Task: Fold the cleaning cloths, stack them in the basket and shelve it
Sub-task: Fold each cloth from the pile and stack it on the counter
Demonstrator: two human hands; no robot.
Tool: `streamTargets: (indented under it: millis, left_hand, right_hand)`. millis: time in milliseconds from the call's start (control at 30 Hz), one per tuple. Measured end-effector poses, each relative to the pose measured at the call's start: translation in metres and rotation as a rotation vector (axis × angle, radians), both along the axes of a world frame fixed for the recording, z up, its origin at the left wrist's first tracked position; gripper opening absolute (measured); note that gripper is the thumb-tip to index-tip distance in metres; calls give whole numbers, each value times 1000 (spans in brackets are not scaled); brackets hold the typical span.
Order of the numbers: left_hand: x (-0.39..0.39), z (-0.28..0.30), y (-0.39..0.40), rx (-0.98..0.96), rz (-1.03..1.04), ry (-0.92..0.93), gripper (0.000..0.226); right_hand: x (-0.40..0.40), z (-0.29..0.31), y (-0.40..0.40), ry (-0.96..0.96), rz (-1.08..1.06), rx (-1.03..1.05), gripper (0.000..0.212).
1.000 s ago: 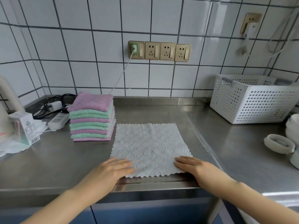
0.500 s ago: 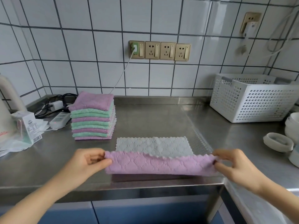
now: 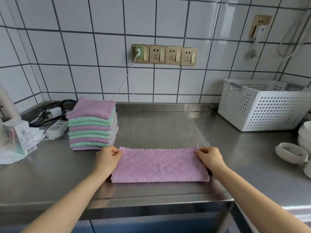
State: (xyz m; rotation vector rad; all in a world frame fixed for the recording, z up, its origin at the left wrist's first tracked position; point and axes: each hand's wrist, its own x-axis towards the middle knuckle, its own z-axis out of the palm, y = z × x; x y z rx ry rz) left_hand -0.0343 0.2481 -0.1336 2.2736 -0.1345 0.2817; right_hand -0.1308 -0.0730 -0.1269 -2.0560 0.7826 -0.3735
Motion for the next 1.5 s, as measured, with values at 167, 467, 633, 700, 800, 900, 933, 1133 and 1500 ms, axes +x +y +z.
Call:
streamTargets:
  millis: [167, 467, 633, 700, 800, 900, 933, 1133, 1500]
  left_hand:
    - [2, -2, -3, 9, 6, -65, 23]
    - [7, -3, -6, 44, 37, -4, 20]
    - [-24, 26, 3, 386, -8, -75, 34]
    - [-56, 34, -3, 491, -169, -273, 41]
    - [-99, 32, -22, 497, -598, -114, 59]
    - [-110, 17, -25, 671, -713, -41, 90]
    - [-111, 12, -21, 679, -710, -30, 93]
    - [-115, -8, 17, 619, -617, -94, 85]
    - [-135, -3, -16, 608, -548, -154, 68]
  right_hand:
    - [-3, 5, 6, -47, 16, -93, 18]
    - [2, 9, 8, 39, -36, -127, 31]
    - [-19, 31, 14, 26, 36, -239, 31]
    - [-37, 34, 32, -76, 184, -556, 33]
    - [-61, 21, 68, -172, 629, -730, 35]
    - [-70, -4, 78, -135, 837, -847, 42]
    - [-74, -7, 75, -128, 839, -849, 44]
    - [-98, -10, 42, -132, 752, -832, 36]
    - [-92, -5, 28, -131, 614, -1043, 5]
